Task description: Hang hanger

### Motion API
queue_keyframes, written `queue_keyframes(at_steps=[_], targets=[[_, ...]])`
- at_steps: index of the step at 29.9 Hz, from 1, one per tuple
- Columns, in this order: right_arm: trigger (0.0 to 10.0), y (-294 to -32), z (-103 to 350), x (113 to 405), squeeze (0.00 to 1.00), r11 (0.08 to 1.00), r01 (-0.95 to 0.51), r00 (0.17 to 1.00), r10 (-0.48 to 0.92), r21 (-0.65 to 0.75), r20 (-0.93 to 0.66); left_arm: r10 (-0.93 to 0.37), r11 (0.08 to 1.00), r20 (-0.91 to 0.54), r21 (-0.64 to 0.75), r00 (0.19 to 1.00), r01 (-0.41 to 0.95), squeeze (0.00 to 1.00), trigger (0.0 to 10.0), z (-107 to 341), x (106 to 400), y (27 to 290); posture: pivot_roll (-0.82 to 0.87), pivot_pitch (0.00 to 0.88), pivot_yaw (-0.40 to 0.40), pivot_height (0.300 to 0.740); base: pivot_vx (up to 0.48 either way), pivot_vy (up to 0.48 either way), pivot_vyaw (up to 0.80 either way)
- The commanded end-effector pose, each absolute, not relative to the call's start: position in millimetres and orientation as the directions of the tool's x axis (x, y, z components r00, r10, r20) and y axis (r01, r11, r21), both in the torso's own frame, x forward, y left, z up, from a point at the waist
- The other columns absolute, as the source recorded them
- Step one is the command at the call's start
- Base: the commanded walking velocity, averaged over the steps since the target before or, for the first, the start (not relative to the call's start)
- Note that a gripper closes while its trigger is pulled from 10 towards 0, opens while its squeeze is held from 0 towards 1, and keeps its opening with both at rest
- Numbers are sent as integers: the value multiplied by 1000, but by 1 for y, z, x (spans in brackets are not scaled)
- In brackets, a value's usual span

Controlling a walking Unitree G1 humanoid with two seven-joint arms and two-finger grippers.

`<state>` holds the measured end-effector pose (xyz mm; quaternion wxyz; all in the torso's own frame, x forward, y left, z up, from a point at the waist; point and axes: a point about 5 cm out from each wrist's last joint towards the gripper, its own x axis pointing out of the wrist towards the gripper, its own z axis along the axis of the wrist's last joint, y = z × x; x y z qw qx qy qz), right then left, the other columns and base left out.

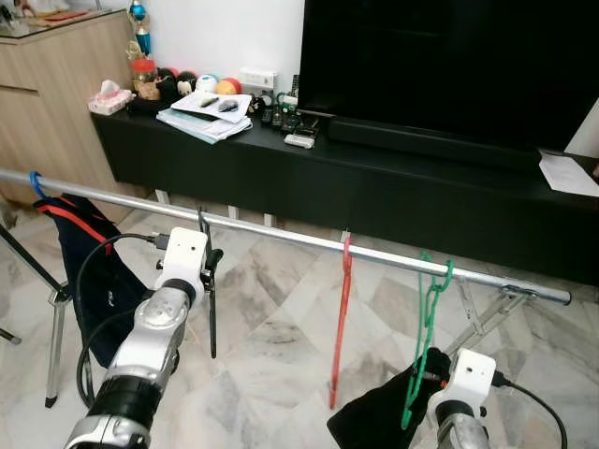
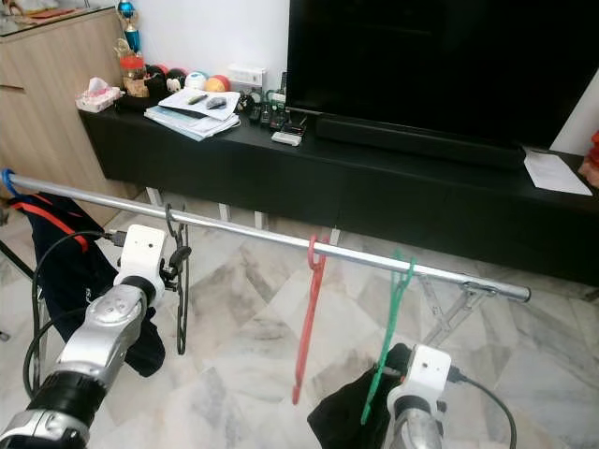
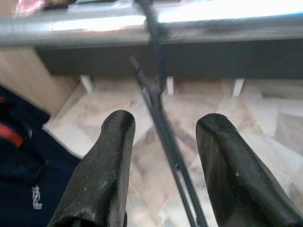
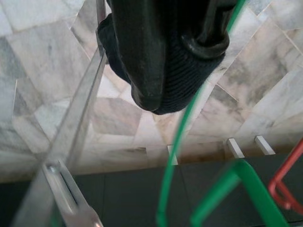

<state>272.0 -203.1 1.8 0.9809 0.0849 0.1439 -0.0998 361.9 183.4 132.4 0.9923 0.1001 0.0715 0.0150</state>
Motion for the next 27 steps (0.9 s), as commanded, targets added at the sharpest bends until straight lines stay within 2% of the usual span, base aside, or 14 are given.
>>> queue_keyframes(at_steps=[1,11,16,27], targets=[[10000,-206,4,275,0,968,214,940,-168,130,-297,74,973,-181,228,981,-31,0,10000,128,364,181,59,4,-125,740,0,0,0],[10000,-207,7,279,0,974,194,944,-152,120,-293,185,942,-298,326,936,-82,0,10000,105,366,190,50,0,-137,740,0,0,0],[10000,-208,7,279,0,973,197,944,-155,118,-292,208,930,-306,357,929,-91,0,10000,102,367,196,50,0,-141,740,0,0,0],[10000,-210,12,285,0,977,183,948,-145,111,-285,101,957,-224,287,969,-34,0,10000,117,377,187,56,0,-160,740,0,0,0]])
